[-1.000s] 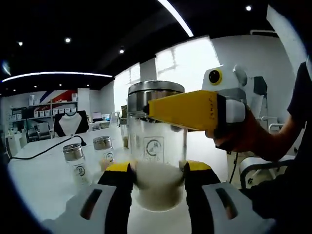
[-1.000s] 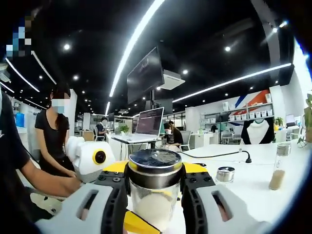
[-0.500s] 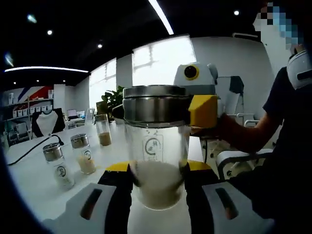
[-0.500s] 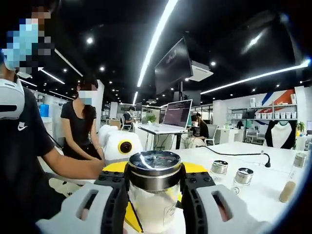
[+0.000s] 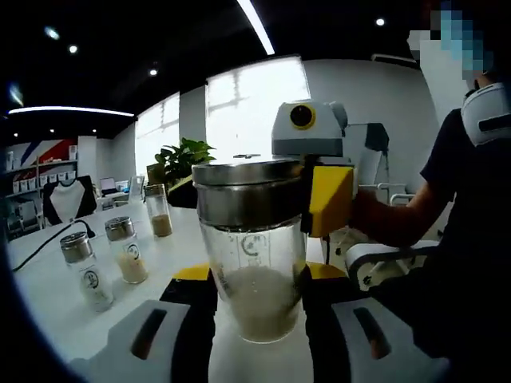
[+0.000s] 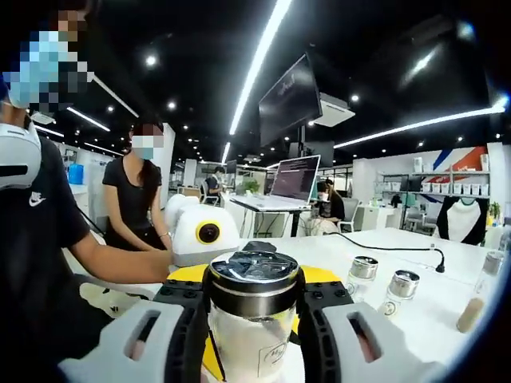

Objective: Rotate the seasoning bottle until the label or dispensing opening points toward the visible target arrow and the bottle remains upright within the marked orientation range

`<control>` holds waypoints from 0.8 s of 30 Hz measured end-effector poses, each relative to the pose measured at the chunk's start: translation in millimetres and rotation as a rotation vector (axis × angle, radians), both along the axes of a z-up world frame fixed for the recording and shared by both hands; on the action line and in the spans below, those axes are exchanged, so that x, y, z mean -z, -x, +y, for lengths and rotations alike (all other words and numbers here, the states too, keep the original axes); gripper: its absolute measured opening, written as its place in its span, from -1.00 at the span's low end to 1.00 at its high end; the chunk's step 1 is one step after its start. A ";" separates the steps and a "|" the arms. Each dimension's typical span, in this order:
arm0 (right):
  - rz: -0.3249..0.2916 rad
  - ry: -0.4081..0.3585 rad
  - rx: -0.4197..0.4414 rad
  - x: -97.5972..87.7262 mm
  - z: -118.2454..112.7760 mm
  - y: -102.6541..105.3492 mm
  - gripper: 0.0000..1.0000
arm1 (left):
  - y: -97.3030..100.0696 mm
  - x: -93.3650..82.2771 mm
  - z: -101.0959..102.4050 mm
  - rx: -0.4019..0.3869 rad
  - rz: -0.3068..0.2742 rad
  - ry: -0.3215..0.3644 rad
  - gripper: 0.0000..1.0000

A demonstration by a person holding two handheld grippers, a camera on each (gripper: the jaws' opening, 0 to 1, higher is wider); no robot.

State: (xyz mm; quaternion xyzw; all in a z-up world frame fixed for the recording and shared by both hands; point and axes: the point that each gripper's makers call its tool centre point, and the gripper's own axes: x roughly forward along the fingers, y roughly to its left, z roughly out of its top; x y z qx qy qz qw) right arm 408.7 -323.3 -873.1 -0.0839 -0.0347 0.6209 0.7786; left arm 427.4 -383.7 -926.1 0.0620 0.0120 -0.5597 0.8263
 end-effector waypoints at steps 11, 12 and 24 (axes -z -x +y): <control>-0.013 -0.045 0.201 -5.2 0.5 -22.7 -0.20 | -22.3 -4.2 -0.8 -0.160 -0.026 0.048 -0.06; -0.024 -0.053 0.224 -7.3 -0.3 -24.9 -0.20 | -25.1 -5.4 0.5 -0.187 -0.030 0.051 -0.06; 0.120 -0.235 0.469 -7.4 -22.4 -55.4 -0.21 | -36.8 2.1 -2.8 -0.352 -0.045 0.053 -0.05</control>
